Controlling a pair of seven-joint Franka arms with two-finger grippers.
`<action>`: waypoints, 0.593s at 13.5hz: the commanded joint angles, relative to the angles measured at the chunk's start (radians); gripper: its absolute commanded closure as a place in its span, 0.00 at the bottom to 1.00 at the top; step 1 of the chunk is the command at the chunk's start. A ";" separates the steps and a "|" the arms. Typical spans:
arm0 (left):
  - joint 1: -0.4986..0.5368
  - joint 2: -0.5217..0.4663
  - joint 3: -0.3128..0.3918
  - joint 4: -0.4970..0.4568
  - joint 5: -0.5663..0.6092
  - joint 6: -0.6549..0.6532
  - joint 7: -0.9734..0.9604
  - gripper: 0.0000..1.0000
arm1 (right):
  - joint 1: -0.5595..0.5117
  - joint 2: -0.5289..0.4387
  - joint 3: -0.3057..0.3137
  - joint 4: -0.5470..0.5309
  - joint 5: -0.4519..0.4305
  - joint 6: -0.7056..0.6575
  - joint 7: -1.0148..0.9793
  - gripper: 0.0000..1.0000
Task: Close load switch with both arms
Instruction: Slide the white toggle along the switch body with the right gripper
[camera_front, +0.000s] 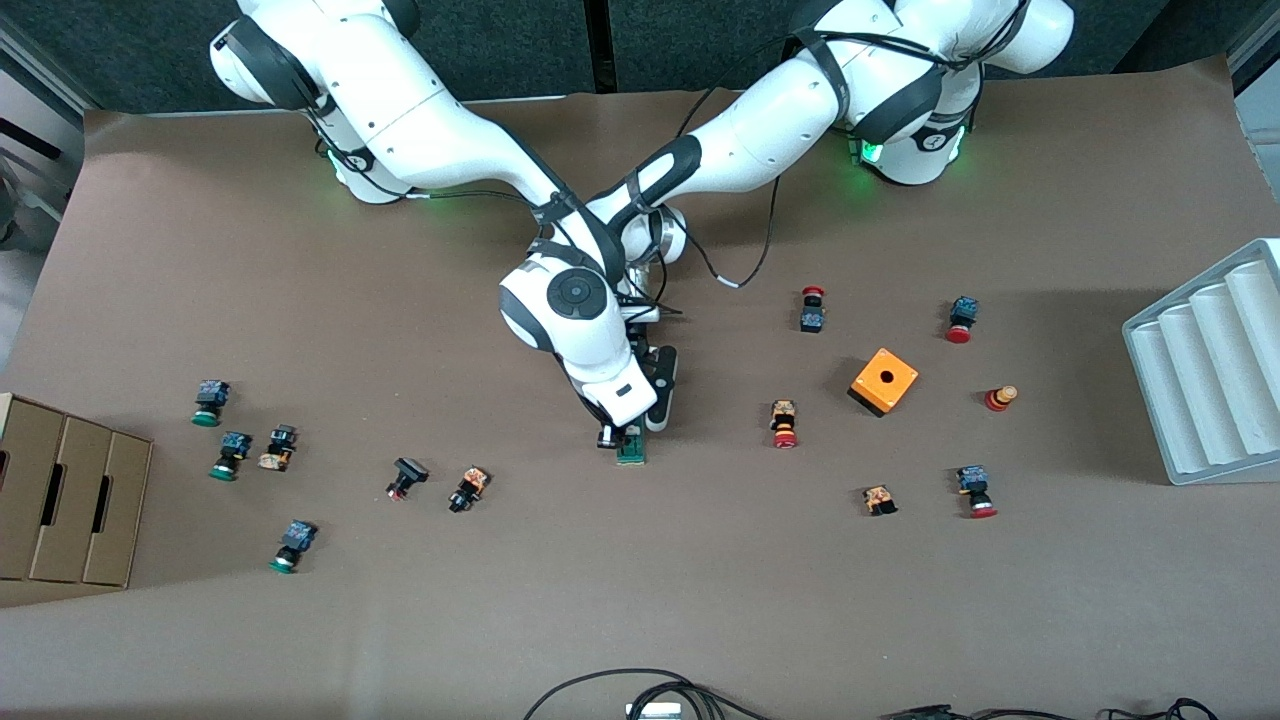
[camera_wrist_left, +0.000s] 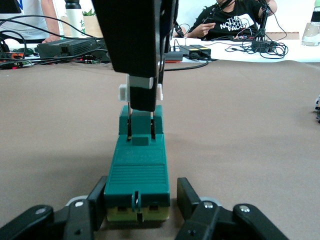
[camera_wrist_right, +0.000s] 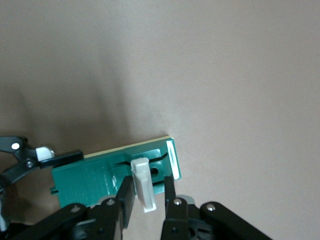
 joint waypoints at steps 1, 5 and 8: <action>-0.015 0.025 0.012 0.026 0.013 -0.002 -0.017 0.38 | -0.013 -0.009 -0.001 0.009 -0.045 0.012 0.021 0.69; -0.016 0.025 0.012 0.026 0.013 -0.002 -0.017 0.38 | -0.015 -0.008 -0.001 0.018 -0.045 0.012 0.021 0.69; -0.016 0.026 0.012 0.025 0.013 -0.002 -0.017 0.38 | -0.015 0.000 -0.001 0.029 -0.045 0.012 0.022 0.69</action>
